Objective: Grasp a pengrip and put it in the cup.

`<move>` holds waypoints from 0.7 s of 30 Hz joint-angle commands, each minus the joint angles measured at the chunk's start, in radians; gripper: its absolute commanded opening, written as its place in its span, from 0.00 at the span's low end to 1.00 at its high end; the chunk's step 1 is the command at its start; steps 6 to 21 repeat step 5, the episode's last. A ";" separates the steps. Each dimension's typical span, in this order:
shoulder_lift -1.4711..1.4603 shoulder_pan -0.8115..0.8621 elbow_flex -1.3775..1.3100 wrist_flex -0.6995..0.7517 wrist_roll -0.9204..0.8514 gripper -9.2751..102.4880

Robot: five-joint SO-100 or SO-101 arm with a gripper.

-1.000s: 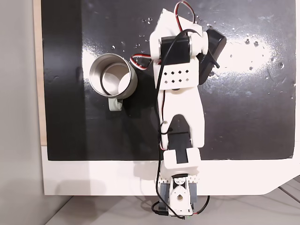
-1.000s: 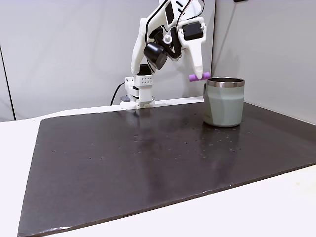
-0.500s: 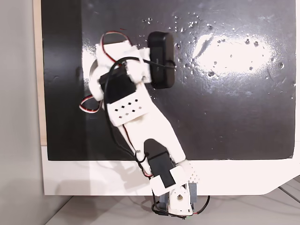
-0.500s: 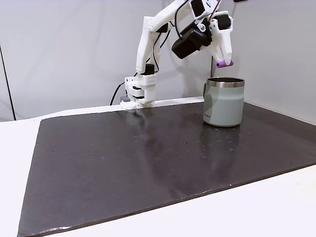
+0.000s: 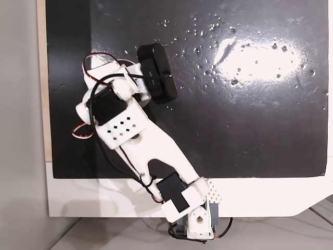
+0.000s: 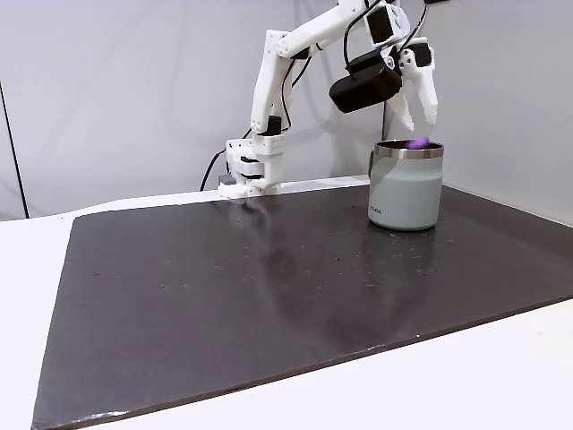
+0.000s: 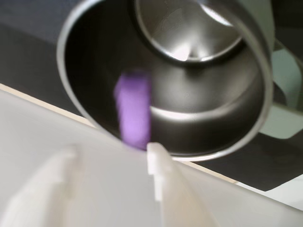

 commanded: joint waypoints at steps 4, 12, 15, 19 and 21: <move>0.067 0.011 0.006 -0.006 0.012 0.28; 0.067 0.011 0.006 -0.006 0.012 0.27; 0.067 0.011 0.006 -0.006 0.012 0.27; 0.067 0.011 0.006 -0.006 0.012 0.27; 0.067 0.011 0.006 -0.006 0.012 0.27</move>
